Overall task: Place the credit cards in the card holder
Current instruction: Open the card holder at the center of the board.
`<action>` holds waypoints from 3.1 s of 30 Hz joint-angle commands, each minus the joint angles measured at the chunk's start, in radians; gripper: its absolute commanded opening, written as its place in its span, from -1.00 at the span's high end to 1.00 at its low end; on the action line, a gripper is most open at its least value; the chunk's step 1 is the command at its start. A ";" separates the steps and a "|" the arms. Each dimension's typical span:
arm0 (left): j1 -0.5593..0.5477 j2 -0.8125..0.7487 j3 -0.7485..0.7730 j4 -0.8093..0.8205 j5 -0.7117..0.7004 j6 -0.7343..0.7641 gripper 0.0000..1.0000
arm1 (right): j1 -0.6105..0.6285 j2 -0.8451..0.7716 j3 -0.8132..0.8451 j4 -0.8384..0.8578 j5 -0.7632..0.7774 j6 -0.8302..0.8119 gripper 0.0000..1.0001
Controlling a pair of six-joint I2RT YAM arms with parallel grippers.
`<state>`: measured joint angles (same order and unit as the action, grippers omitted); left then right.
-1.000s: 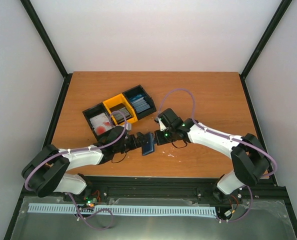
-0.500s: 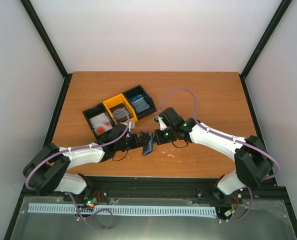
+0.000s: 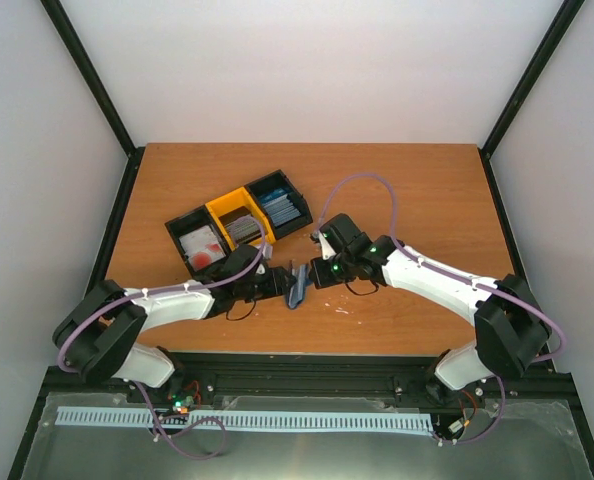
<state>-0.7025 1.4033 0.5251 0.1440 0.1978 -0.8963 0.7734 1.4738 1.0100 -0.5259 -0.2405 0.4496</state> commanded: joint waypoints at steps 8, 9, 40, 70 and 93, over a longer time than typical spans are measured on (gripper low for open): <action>0.000 0.002 0.056 -0.139 -0.109 0.023 -0.01 | -0.003 0.020 -0.019 -0.038 0.306 -0.010 0.17; 0.000 0.003 0.056 -0.155 -0.126 0.015 -0.04 | -0.003 0.020 -0.019 -0.039 0.310 -0.014 0.07; 0.000 -0.007 0.043 -0.134 -0.084 0.005 0.82 | 0.003 -0.023 -0.015 0.096 0.022 0.029 0.05; 0.000 0.011 0.029 -0.109 -0.086 -0.006 0.87 | 0.047 0.094 -0.113 0.147 -0.065 0.082 0.17; 0.000 0.022 0.018 -0.083 -0.076 -0.009 0.90 | 0.043 0.207 -0.097 0.268 -0.046 0.154 0.09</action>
<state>-0.7025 1.4059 0.5388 0.0368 0.1207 -0.9020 0.8158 1.6634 0.9070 -0.3233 -0.2344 0.5732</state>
